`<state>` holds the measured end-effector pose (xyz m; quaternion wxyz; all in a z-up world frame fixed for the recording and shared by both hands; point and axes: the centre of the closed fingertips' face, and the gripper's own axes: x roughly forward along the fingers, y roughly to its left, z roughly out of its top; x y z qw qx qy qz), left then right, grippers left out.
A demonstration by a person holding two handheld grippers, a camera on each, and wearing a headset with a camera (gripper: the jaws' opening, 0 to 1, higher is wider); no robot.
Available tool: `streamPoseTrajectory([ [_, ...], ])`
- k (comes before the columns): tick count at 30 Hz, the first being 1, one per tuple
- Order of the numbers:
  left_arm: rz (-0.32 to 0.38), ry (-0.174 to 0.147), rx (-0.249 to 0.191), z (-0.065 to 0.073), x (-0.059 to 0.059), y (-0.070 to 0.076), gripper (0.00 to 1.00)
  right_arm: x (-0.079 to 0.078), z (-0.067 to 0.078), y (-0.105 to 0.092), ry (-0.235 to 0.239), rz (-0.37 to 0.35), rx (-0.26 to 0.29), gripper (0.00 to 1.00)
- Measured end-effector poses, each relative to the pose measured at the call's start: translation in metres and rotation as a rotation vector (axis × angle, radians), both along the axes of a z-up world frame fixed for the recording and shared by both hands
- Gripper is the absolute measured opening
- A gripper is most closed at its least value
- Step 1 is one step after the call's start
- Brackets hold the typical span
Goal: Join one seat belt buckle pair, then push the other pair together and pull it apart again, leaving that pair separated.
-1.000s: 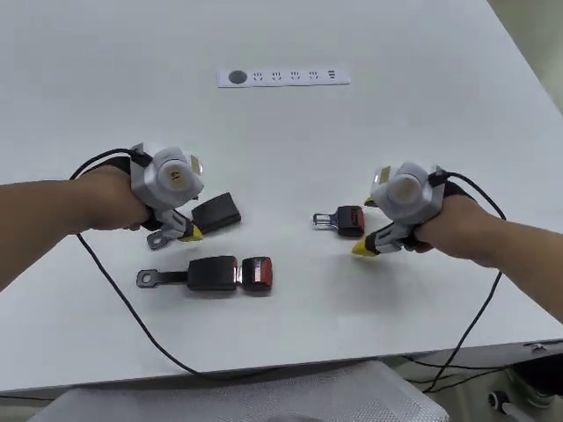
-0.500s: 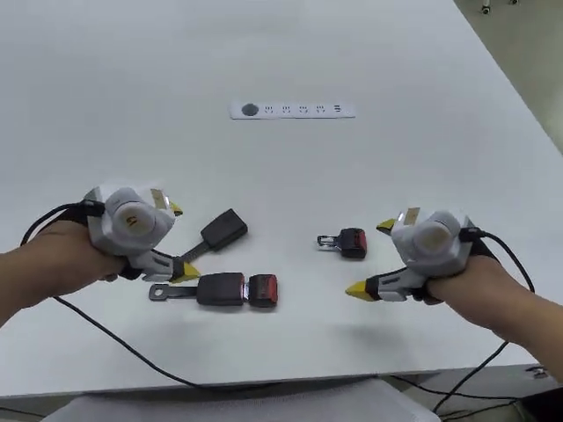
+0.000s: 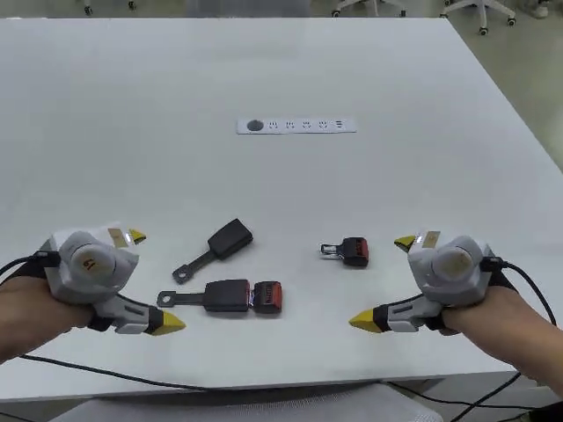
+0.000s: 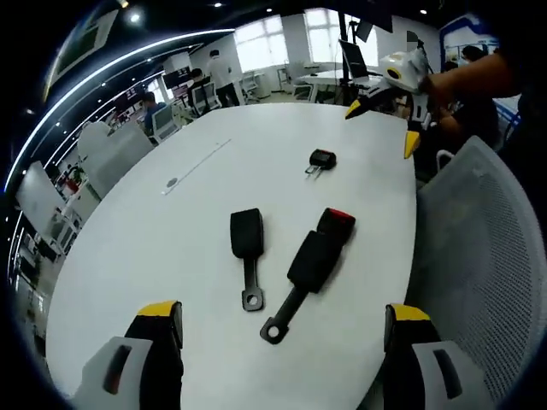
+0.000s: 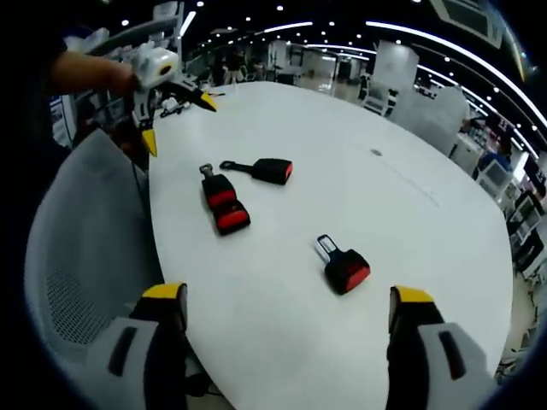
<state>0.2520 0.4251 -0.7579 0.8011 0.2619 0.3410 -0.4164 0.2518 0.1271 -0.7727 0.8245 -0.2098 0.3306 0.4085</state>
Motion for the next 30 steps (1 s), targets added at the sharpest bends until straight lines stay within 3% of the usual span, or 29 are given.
streamPoseTrajectory([
  [2,0.024,0.008,-0.008,-0.001,-0.003,0.005,1.0,-0.001,0.001,-0.001,-0.002,-0.003,0.003,1.0],
  [9,0.111,-0.015,-0.027,0.002,-0.002,0.019,1.0,-0.007,0.002,-0.001,-0.012,0.0,-0.002,1.0],
  [13,0.101,-0.029,0.0,0.002,-0.004,0.02,1.0,-0.007,0.002,0.0,-0.015,0.004,-0.004,1.0],
  [19,0.12,-0.03,-0.008,0.005,-0.008,0.024,1.0,-0.007,0.007,0.002,-0.025,0.012,-0.003,1.0],
  [23,0.106,-0.015,0.013,0.001,-0.015,0.029,1.0,-0.008,0.008,0.001,-0.029,0.018,-0.013,1.0],
  [30,0.11,-0.017,0.003,0.004,-0.014,0.03,1.0,-0.01,0.014,0.003,-0.035,0.024,-0.013,1.0],
])
